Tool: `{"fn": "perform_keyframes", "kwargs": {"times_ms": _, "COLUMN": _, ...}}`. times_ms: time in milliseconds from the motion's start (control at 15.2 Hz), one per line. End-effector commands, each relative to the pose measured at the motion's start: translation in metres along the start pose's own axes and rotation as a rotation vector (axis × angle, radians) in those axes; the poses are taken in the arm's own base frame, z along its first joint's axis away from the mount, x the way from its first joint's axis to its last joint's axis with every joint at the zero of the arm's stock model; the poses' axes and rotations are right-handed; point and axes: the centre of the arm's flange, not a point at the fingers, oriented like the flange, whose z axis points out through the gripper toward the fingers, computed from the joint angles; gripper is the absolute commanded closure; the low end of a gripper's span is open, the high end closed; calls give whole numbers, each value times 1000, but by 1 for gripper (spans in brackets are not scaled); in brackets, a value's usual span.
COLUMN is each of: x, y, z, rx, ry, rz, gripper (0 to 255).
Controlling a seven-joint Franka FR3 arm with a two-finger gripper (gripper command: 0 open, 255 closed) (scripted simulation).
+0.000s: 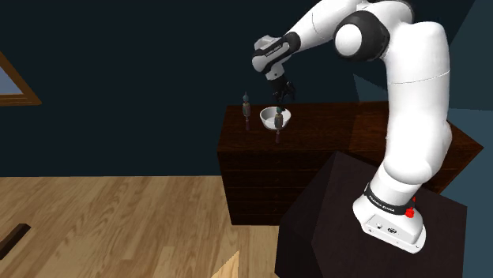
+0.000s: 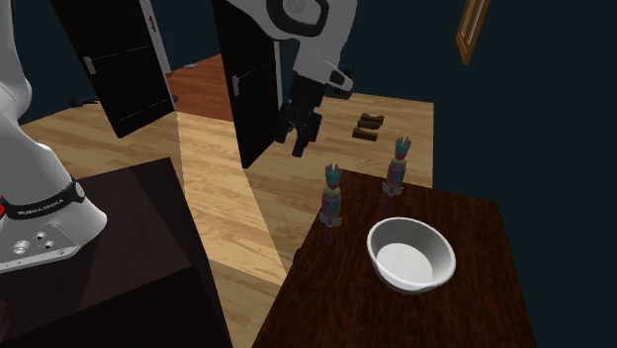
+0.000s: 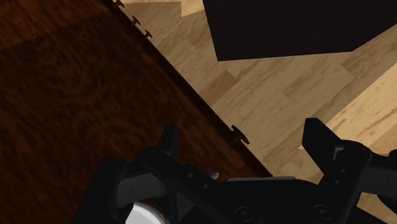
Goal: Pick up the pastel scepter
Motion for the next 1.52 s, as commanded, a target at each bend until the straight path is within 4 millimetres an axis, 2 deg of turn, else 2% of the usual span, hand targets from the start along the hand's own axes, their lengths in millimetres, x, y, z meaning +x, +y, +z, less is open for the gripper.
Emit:
{"fn": "perform_keyframes", "kwargs": {"times_ms": 0, "x": 27, "y": 5, "z": 10, "rx": -8, "ry": -22, "rz": -14, "gripper": 0}}
{"fn": "perform_keyframes", "kwargs": {"times_ms": 660, "x": 158, "y": 35, "z": 66, "rx": -50, "ry": -131, "rz": -78, "gripper": 0}}
{"fn": "perform_keyframes", "kwargs": {"times_ms": 1188, "x": 178, "y": 30, "z": 102, "rx": -51, "ry": -132, "rz": -79, "gripper": 0}}
{"fn": "perform_keyframes", "kwargs": {"times_ms": 1320, "x": 177, "y": 30, "z": 102, "rx": -51, "ry": -132, "rz": -79, "gripper": 0}}
{"fn": "perform_keyframes", "kwargs": {"times_ms": 1386, "x": 178, "y": 30, "z": 102, "rx": -51, "ry": -132, "rz": -79, "gripper": 255}}
{"fn": "perform_keyframes", "kwargs": {"times_ms": 1452, "x": 178, "y": 30, "z": 102, "rx": -51, "ry": -133, "rz": -79, "gripper": 255}}
